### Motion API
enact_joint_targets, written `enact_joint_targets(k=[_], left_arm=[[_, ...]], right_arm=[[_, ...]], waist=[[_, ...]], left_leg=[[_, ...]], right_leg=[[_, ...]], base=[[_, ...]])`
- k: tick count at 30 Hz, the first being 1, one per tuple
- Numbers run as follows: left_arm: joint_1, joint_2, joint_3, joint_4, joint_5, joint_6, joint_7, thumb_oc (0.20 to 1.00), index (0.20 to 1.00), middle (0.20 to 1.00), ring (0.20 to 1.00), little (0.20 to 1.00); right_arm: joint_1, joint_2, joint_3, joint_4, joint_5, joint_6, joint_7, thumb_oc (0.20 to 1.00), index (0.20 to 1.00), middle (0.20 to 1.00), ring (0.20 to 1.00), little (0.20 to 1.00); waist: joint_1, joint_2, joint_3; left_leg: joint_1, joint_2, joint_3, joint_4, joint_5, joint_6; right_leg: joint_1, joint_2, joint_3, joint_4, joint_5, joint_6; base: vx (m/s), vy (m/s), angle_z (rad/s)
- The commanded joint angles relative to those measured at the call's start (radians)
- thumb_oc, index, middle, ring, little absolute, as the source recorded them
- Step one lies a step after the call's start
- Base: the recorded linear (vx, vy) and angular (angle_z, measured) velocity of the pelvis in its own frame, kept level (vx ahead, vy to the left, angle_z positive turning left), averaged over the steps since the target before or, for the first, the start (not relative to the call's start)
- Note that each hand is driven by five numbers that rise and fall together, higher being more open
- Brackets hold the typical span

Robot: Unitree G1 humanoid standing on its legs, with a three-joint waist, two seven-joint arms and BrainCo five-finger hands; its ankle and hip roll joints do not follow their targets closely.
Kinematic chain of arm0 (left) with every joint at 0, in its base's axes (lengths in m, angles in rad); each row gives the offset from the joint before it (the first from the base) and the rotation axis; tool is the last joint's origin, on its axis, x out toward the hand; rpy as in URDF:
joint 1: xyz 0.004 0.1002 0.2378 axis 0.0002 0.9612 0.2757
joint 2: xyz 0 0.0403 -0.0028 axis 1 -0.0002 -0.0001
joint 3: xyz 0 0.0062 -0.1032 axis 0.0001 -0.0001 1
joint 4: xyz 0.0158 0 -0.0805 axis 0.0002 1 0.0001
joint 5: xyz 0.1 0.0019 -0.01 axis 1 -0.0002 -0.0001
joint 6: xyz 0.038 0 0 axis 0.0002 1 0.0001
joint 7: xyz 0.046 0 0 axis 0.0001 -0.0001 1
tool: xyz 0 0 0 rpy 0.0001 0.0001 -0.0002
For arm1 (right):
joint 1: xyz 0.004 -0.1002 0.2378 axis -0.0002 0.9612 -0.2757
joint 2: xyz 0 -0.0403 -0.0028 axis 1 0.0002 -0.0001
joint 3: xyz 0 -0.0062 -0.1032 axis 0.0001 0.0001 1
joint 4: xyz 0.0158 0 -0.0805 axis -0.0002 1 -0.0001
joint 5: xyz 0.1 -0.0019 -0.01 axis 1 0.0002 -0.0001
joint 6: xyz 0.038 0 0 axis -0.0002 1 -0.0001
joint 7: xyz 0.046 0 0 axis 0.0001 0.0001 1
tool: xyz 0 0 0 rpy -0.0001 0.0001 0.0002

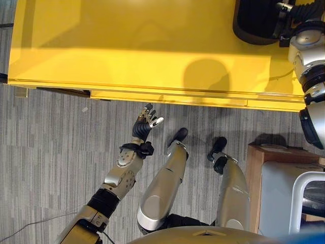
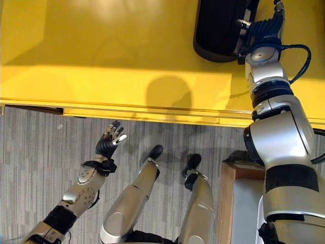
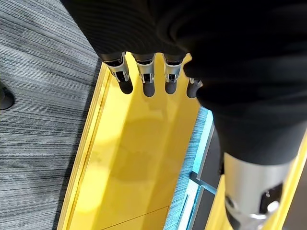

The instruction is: Move parts from the plastic box to the shelf.

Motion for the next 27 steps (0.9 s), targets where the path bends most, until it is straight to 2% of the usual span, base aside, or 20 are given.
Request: enact_joint_targets(k=[1,14,15,23,27], left_arm=[[0.023,0.057,0.039,-0.053,0.004,-0.047,-0.007,1.000,1.000,1.000,1.000,1.000],[0.050,0.063,0.071,-0.061,-0.003,-0.044,-0.014,1.000,1.000,1.000,1.000,1.000],[0.051,0.063,0.077,-0.061,-0.001,-0.043,-0.015,1.000,1.000,1.000,1.000,1.000],[0.075,0.064,0.094,-0.059,0.001,-0.035,-0.021,1.000,1.000,1.000,1.000,1.000],[0.082,0.053,0.102,-0.049,0.006,-0.027,-0.018,1.000,1.000,1.000,1.000,1.000]], right_arm=[[0.000,-0.047,0.014,-0.090,-0.021,-0.047,-0.041,1.000,1.000,1.000,1.000,1.000],[0.010,-0.040,0.056,-0.348,-0.136,-0.052,-0.071,1.000,1.000,1.000,1.000,1.000],[0.022,-0.042,0.043,-0.398,-0.147,-0.055,-0.075,1.000,1.000,1.000,1.000,1.000],[0.081,-0.046,0.012,-0.539,-0.195,-0.056,-0.077,1.000,1.000,1.000,1.000,1.000],[0.180,-0.007,-0.049,-0.655,-0.175,-0.079,-0.071,1.000,1.000,1.000,1.000,1.000]], waist=[[0.011,-0.018,-0.016],[-0.024,-0.043,-0.030],[-0.031,-0.043,-0.033],[-0.047,-0.053,-0.050],[-0.059,-0.059,-0.060]], left_leg=[[0.000,0.054,0.109,-0.029,-0.069,0.048],[0.042,0.072,0.125,-0.057,-0.060,0.042],[0.038,0.071,0.124,-0.069,-0.029,0.042],[0.071,0.079,0.127,-0.093,-0.023,0.040],[0.091,0.086,0.130,-0.108,-0.017,0.040]], right_leg=[[0.109,0.007,0.069,0.123,-0.210,0.018],[0.146,0.024,0.084,0.077,-0.186,0.018],[0.143,0.024,0.080,0.063,-0.156,0.016],[0.179,0.030,0.080,0.025,-0.142,0.016],[0.201,0.037,0.084,-0.001,-0.133,0.019]], base=[[0.00,0.000,0.00],[-0.04,0.009,-0.09],[-0.10,0.037,-0.07],[-0.02,0.001,-0.05],[-0.01,-0.011,-0.07]])
